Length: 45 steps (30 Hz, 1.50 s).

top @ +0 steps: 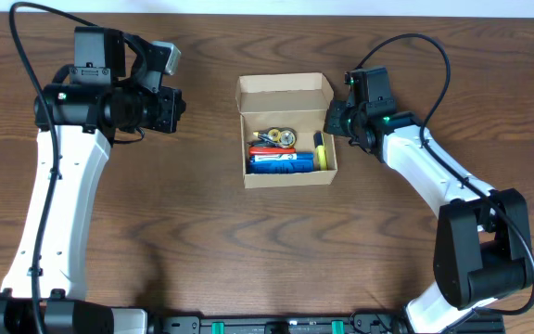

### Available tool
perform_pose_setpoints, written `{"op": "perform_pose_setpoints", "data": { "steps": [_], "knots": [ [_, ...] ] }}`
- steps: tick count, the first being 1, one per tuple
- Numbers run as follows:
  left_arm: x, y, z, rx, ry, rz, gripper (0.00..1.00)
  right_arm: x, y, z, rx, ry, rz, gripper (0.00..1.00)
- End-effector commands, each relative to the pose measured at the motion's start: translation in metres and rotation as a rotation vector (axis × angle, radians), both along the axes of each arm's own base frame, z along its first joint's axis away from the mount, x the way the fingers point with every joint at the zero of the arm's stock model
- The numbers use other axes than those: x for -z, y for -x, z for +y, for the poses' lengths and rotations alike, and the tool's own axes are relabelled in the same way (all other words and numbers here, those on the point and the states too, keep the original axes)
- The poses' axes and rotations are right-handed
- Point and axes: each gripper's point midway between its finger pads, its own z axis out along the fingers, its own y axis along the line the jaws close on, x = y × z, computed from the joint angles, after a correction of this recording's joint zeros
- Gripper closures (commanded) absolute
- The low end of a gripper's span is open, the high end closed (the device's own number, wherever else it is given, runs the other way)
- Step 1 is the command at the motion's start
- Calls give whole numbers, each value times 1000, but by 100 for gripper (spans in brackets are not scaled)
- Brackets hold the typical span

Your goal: Pack container

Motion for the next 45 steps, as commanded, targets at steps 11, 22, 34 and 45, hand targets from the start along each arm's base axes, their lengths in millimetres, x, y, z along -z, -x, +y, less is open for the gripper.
{"op": "perform_pose_setpoints", "data": {
  "steps": [11, 22, 34, 45],
  "knots": [
    [67, -54, -12, -32, 116, 107, 94, 2, -13, -37, 178, -87, 20, 99],
    [146, -102, -52, -117, 471, 303, 94, 24, -35, -26, 127, -339, 39, 99],
    [173, -119, -76, -113, 662, 431, 94, 48, -67, 3, 68, -469, 82, 99],
    [162, -131, -83, -101, 711, 397, 95, 32, -81, 18, 49, -510, 13, 99]
  ]
}}
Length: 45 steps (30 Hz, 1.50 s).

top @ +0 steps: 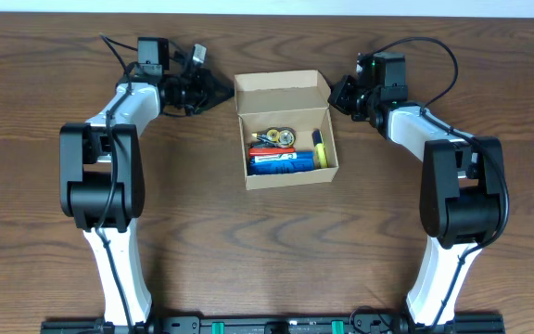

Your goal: Pack container

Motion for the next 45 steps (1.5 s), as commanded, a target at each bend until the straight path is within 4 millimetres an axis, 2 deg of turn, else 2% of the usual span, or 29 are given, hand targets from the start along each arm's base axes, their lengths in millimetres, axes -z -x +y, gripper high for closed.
{"op": "perform_pose_setpoints", "data": {
  "steps": [1, 6, 12, 14, 17, 20, 28, 37, 40, 45],
  "knots": [
    [-7, -2, -8, 19, 42, 5, 94, -2, 1, 11, -20, -37, 13, 99],
    [-8, 0, -6, 21, 53, 14, 94, -3, 1, 12, -26, -42, 10, 99],
    [-10, -7, 23, -34, 59, 21, 94, -3, 2, 12, -29, -46, 13, 99],
    [-7, -8, 32, -60, 52, 45, 94, -3, 2, 12, -29, -46, 13, 99],
    [10, -4, 44, -118, -19, 125, 94, -3, 2, 12, -29, -46, 13, 99],
    [13, 0, 37, -109, -31, 138, 94, -3, 2, 12, -29, -46, 12, 99],
    [16, 10, 0, -47, -50, 148, 94, -3, 1, 12, -27, -45, 10, 99],
    [17, 12, -5, -47, -46, 162, 94, -8, -2, 16, -39, -48, -23, 99],
    [9, 8, -9, -30, -15, 127, 94, -10, -3, 18, -46, -53, -29, 99],
    [-14, 0, -17, 25, 73, 20, 95, -18, 0, 26, -113, -89, -61, 99]
  ]
}}
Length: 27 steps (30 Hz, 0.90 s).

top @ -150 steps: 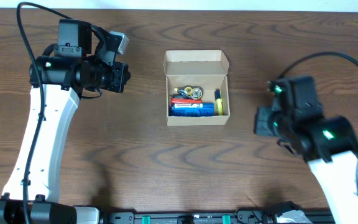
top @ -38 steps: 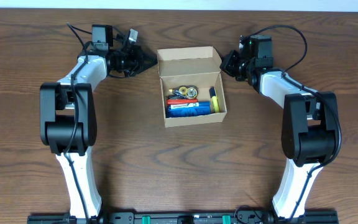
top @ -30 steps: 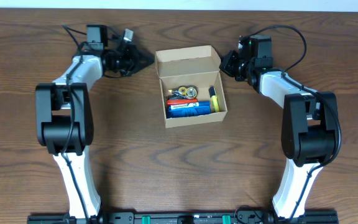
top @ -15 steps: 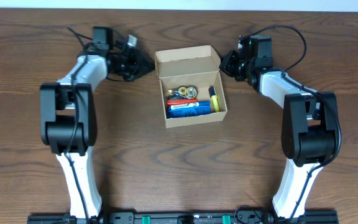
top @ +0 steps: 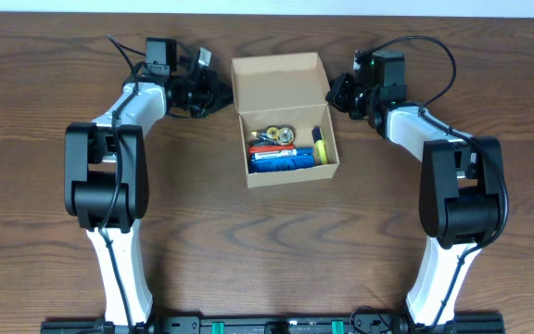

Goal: Pack container
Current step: 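Fold the lid down over the box with both grippers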

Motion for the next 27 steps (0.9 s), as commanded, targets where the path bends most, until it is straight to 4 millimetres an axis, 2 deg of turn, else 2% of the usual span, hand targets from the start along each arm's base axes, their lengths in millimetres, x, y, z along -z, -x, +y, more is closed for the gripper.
{"op": "perform_pose_setpoints", "data": {
  "steps": [1, 5, 11, 16, 22, 27],
  "knots": [
    [-19, -4, -5, 47, 79, -53, 94, -9, 2, 14, -81, -41, -35, 99],
    [-32, -7, -5, 65, 108, -109, 94, -20, 2, 19, -128, -92, -72, 99],
    [-56, -7, -4, 100, 121, -202, 94, -49, 3, 24, -232, -189, -174, 99],
    [-93, -4, -4, 137, 107, -335, 94, -63, 9, 29, -305, -238, -221, 99],
    [-136, 12, -4, 187, 86, -449, 94, -78, 14, 30, -351, -244, -269, 99],
    [-146, 33, 3, 206, -21, -462, 94, -111, 19, 31, -368, -227, -334, 99]
  ]
}}
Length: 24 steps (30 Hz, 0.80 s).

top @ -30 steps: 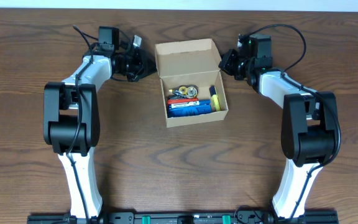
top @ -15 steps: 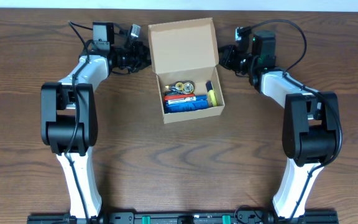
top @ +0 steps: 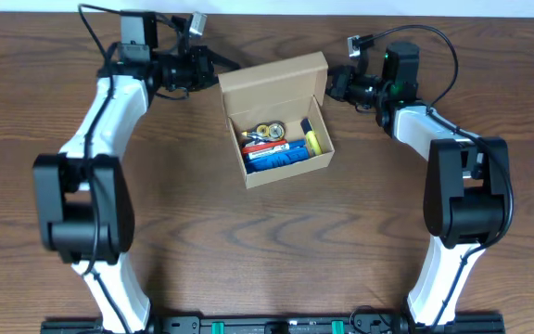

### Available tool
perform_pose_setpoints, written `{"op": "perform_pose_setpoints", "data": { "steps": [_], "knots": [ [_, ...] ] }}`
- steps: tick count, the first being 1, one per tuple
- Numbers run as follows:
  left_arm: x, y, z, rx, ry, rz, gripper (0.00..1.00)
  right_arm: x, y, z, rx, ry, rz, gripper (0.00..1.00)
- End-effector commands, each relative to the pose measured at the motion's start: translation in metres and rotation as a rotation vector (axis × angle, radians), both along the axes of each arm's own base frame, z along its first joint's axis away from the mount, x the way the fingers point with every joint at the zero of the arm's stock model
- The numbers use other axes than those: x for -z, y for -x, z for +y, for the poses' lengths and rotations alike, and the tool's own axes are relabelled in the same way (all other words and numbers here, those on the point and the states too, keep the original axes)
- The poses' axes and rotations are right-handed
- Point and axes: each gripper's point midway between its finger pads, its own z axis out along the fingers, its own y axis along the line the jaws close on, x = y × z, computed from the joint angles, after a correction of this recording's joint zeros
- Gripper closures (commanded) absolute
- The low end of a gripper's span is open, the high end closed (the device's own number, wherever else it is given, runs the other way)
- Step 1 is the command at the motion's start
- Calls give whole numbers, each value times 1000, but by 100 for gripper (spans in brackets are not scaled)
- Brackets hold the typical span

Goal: Pack container
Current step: 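Fold the lid down over the box with both grippers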

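Observation:
A small cardboard box [top: 284, 171] sits at the table's middle back, turned slightly counter-clockwise, with its lid [top: 272, 83] open and leaning back. Inside lie a blue item [top: 273, 158], a red one, two round metal pieces [top: 267, 130] and a yellow-and-black item [top: 313, 139]. My left gripper [top: 217, 65] is at the lid's upper left corner. My right gripper [top: 334, 83] is against the lid's right edge. From overhead neither gripper's jaws can be made out.
The brown wooden table [top: 267, 250] runs around the box. The two white arms reach in from the left and right sides, and their cables loop along the back edge. Both arm bases stand at the front.
The box has turned counter-clockwise and shifted a little left and toward the back. My left gripper has moved back, from the lid's left side to its upper corner. The right gripper stays at the lid's right edge.
First my left arm was far to the left and my right gripper stood by the box's right rear corner. Then both grippers flanked the open lid. The lid stood more upright afterwards. Now the whole box is rotated and both grippers are still at the lid.

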Motion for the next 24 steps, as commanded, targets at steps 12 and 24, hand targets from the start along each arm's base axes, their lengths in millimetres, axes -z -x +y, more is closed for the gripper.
{"op": "perform_pose_setpoints", "data": {
  "steps": [12, 24],
  "knots": [
    [8, 102, -7, 204, -382, 22, 94, -73, 69, 0, -54, 314, -104, 99],
    [22, 141, -26, 285, -565, 57, 94, -48, 115, -19, 37, 632, 57, 99]
  ]
}}
